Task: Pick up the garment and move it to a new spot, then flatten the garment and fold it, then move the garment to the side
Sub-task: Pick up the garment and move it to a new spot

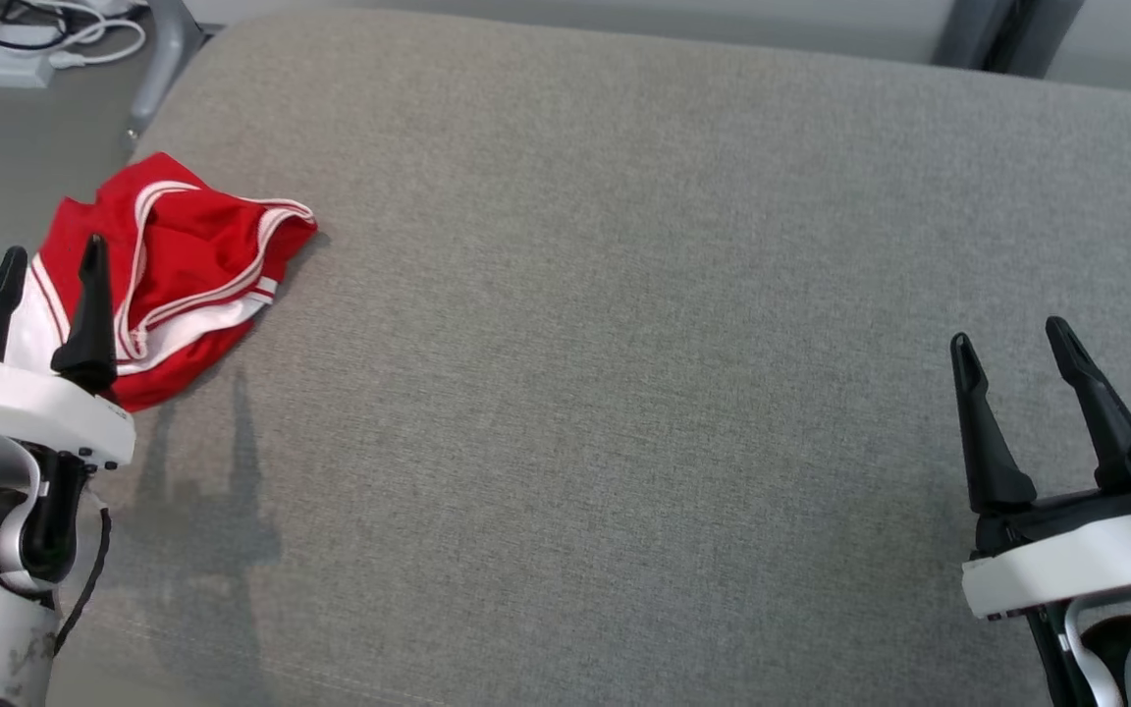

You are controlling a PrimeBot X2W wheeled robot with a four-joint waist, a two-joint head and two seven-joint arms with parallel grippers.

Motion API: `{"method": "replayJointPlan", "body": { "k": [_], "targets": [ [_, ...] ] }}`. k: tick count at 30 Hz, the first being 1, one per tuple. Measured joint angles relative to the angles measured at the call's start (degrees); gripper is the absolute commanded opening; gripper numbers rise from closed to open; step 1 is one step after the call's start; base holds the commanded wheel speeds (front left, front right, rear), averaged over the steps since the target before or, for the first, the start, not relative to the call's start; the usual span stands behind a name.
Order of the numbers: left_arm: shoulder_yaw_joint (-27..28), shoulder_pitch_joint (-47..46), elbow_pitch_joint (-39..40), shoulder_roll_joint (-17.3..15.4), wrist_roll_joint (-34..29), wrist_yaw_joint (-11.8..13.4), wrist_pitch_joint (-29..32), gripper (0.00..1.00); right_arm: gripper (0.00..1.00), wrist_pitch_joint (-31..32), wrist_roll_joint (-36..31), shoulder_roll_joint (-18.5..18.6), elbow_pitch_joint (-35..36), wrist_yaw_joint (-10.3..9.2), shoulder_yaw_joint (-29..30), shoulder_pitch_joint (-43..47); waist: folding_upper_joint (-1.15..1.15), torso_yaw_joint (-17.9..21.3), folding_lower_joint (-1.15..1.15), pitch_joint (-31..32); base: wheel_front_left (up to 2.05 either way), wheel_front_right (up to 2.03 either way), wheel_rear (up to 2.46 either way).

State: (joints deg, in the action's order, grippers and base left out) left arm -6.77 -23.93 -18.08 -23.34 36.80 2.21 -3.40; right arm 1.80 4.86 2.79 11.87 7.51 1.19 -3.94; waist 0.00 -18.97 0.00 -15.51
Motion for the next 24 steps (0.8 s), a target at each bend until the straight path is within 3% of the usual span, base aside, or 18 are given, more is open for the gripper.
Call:
{"method": "replayJointPlan", "body": {
  "k": [7,15,16,17,18,24],
  "targets": [
    [0.7,-8.4,-19.3,0.9,4.4,-5.1,1.4,1.0,1.0,0.7,-1.1,0.2,1.6,0.0,-0.7,-2.8,0.0,2.3,0.0,-7.1,0.0,0.0,0.0],
    [0.2,-14.9,-35.4,1.2,5.2,-7.8,-0.8,1.0,1.0,1.2,-1.5,0.7,2.1,0.0,-1.5,-4.5,0.0,3.4,0.0,-11.7,0.0,0.0,0.0],
    [0.1,-15.5,-36.7,1.3,5.4,-8.1,-1.1,0.62,1.0,1.2,-1.5,0.7,2.1,0.0,-1.6,-4.7,0.0,3.4,0.0,-11.7,0.0,0.0,0.0],
    [0.0,-16.1,-37.7,1.4,5.6,-8.3,-1.5,0.13,1.0,1.2,-1.5,0.8,2.0,0.0,-1.6,-4.8,0.0,3.4,0.0,-11.7,0.0,0.0,0.0],
    [-0.1,-16.5,-38.7,1.4,5.6,-8.6,-2.4,0.0,1.0,1.2,-1.5,0.8,2.0,0.0,-1.6,-4.9,0.0,3.4,0.0,-11.6,0.0,0.0,0.0],
    [-1.0,-17.9,-40.2,0.4,4.9,-9.3,-8.7,0.0,1.0,0.7,-1.1,0.8,0.9,0.0,-1.0,-4.8,0.0,3.3,0.0,-9.7,0.0,0.0,0.0]
  ]
}}
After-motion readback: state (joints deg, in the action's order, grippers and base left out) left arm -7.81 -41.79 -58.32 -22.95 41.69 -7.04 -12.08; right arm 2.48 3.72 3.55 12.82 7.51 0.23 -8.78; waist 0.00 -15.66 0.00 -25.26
